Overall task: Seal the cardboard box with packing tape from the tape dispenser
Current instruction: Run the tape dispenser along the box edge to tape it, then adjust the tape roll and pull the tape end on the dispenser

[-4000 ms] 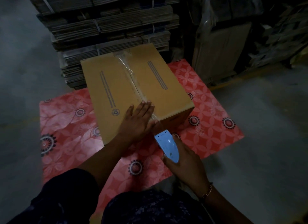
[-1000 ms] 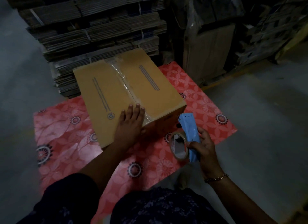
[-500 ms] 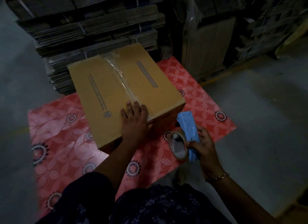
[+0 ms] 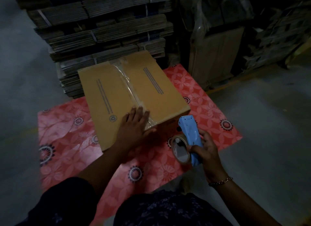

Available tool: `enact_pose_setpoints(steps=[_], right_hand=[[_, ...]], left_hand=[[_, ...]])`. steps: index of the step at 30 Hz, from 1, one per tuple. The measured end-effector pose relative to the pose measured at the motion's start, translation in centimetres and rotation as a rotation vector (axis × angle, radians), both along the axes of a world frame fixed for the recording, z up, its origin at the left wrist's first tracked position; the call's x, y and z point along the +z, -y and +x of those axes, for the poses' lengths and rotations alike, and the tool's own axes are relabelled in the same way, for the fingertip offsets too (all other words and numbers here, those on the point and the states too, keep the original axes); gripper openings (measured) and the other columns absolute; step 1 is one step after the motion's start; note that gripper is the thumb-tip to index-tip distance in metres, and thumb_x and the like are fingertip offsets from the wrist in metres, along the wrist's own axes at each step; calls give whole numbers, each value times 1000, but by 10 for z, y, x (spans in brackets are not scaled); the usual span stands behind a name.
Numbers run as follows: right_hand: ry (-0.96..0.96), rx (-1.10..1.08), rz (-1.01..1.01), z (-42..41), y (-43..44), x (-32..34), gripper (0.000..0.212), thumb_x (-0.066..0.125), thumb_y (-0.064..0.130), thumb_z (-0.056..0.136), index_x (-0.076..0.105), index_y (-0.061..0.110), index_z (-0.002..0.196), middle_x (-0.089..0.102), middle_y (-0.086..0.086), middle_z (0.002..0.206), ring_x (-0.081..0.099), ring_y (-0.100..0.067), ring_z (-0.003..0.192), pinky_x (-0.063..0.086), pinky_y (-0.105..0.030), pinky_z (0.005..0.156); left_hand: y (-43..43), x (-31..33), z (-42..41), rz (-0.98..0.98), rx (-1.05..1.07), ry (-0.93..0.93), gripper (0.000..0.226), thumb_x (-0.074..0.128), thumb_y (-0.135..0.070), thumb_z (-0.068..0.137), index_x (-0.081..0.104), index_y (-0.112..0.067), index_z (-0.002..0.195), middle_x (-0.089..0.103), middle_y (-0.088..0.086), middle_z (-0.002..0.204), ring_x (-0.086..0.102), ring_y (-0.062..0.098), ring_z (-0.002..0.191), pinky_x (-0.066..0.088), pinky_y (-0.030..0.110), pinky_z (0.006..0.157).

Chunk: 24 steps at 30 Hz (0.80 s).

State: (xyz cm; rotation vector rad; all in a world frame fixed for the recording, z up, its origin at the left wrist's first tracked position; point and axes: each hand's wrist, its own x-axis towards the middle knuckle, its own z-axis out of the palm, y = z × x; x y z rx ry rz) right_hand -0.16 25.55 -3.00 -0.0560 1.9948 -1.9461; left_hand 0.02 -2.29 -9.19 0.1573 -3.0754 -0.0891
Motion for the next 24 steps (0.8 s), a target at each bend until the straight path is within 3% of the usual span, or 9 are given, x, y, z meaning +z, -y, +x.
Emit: enact_pose_setpoints(steps=[6,9,12,15,18,20,22,24], right_hand=[[8,1,-3,0,1,-1,71,73,34,57,57,23,125,65,-1,121,68,-10,100,56,-24,72],[17,-6,-26,-1,0,0,75,73,35,55,57,19,127,66,-2,119,68,-7,96,56,-22,69],[32,-3,-36,-4,-4,-1,75,73,32,55,58,17,127,67,-8,119,68,-18,101,56,-25,69],[50,38,-48,-12,-9,5,72,74,29,56,59,19,125,68,-12,120,68,-29,105,57,-33,74],[83,151,21,-27,-16,22,62,73,23,55,64,25,116,70,-7,112,71,-15,92,55,-25,69],[74,263,179,-39,-21,34,51,71,21,56,66,32,106,70,-5,106,70,-13,85,54,-27,68],[72,420,357,-54,-28,48,52,71,24,59,64,31,110,73,-4,106,71,-19,90,55,-32,73],[73,616,458,-70,-31,62,58,71,28,59,59,29,116,73,4,106,72,-15,94,57,-30,76]], left_hand=[[-5,-1,-1,-45,-15,62,85,37,-73,88,37,-16,151,42,18,157,34,42,147,38,56,109],[-3,-2,-2,-67,-35,113,91,61,-60,82,30,-15,155,37,19,160,29,43,149,37,57,109],[-1,2,-1,-46,-43,171,100,74,-49,77,26,-14,157,33,20,162,25,45,150,37,57,109],[2,20,-3,1,-88,244,91,47,-57,89,10,-14,161,13,20,168,9,43,154,26,55,116],[-1,58,-5,208,-84,395,124,59,-79,72,-5,-19,161,-11,9,170,-6,32,156,12,51,122],[-24,90,2,366,-155,162,127,53,-90,63,3,-25,161,-3,2,171,-2,24,157,9,47,121],[-58,112,8,423,-309,-45,113,53,-87,71,16,-28,159,12,-2,170,4,18,156,7,42,122],[-89,118,9,372,-439,-66,104,52,-84,75,24,-26,157,22,-3,168,8,17,156,5,40,123]])
